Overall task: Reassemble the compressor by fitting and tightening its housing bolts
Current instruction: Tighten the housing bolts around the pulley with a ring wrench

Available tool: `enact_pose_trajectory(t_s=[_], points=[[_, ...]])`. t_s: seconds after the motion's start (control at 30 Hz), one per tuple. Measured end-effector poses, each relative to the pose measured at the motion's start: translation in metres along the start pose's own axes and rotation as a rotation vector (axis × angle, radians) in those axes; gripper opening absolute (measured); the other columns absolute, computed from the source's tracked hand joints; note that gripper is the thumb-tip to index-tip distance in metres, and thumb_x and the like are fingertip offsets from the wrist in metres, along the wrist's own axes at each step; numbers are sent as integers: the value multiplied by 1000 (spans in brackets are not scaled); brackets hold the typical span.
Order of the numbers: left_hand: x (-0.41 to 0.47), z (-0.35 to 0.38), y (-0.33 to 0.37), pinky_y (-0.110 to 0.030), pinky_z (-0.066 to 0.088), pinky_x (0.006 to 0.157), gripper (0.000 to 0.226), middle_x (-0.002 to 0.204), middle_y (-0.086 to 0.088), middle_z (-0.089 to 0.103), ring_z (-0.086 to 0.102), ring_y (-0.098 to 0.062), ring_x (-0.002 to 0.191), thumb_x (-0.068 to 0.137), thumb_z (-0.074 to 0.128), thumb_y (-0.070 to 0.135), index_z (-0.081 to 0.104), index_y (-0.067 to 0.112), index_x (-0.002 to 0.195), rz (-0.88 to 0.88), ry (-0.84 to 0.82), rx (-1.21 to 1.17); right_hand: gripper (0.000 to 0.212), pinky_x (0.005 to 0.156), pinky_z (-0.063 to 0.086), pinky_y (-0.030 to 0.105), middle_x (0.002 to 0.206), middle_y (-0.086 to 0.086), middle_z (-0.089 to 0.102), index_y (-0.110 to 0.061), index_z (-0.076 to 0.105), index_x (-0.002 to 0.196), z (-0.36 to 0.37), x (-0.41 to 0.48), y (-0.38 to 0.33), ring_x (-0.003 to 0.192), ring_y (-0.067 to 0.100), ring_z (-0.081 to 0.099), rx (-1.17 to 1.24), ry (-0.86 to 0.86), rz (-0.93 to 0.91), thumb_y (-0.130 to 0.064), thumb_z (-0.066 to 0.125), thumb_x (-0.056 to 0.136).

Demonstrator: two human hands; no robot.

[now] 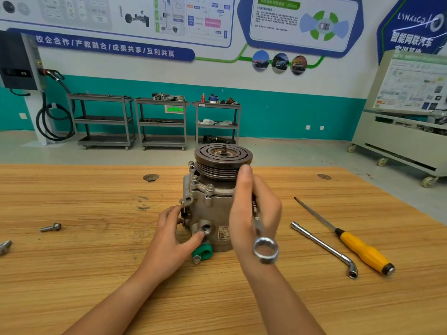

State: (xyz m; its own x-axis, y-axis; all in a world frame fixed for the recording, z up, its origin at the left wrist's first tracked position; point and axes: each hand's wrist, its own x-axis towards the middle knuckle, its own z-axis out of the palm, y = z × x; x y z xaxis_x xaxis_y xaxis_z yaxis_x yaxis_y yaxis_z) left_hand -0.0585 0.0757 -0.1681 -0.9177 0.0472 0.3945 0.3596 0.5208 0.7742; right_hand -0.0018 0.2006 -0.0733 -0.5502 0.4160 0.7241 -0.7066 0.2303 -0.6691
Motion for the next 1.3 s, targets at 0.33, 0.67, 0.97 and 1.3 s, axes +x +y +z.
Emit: enact_pose_trajectory(t_s=[0.33, 0.67, 0.97, 1.3], points=[[0, 1, 1, -21, 33, 92, 72, 125, 17, 28, 38, 0, 112, 80, 70, 30, 31, 23, 141, -1, 3, -14, 54, 69, 46, 31, 41, -1, 29, -14, 35, 46, -37, 50, 2, 42, 12, 40, 508, 254, 516, -21, 40, 99], [0, 0, 3, -22, 34, 94, 74, 127, 16, 27, 37, -1, 114, 80, 70, 31, 30, 23, 142, -3, 6, -1, 58, 57, 43, 11, 45, -7, 49, -23, 52, 44, -13, 21, 2, 48, 0, 47, 198, 229, 247, -48, 39, 95], [-1, -4, 14, -26, 39, 91, 56, 127, 3, 48, 46, 1, 111, 77, 67, 26, 48, 17, 128, 54, -68, -88, 55, 55, 42, 49, 54, 8, 44, -3, 47, 52, 40, -7, 14, 57, 22, 41, -181, 223, -277, -33, 37, 97], [-1, -4, 7, -44, 43, 85, 45, 108, -23, 54, 50, -37, 108, 77, 69, 28, 56, -1, 109, -59, -75, 31, 53, 83, 44, 62, 58, 8, 49, -2, 54, 55, 69, -4, 9, 69, 18, 46, -303, 324, -302, -33, 38, 95]])
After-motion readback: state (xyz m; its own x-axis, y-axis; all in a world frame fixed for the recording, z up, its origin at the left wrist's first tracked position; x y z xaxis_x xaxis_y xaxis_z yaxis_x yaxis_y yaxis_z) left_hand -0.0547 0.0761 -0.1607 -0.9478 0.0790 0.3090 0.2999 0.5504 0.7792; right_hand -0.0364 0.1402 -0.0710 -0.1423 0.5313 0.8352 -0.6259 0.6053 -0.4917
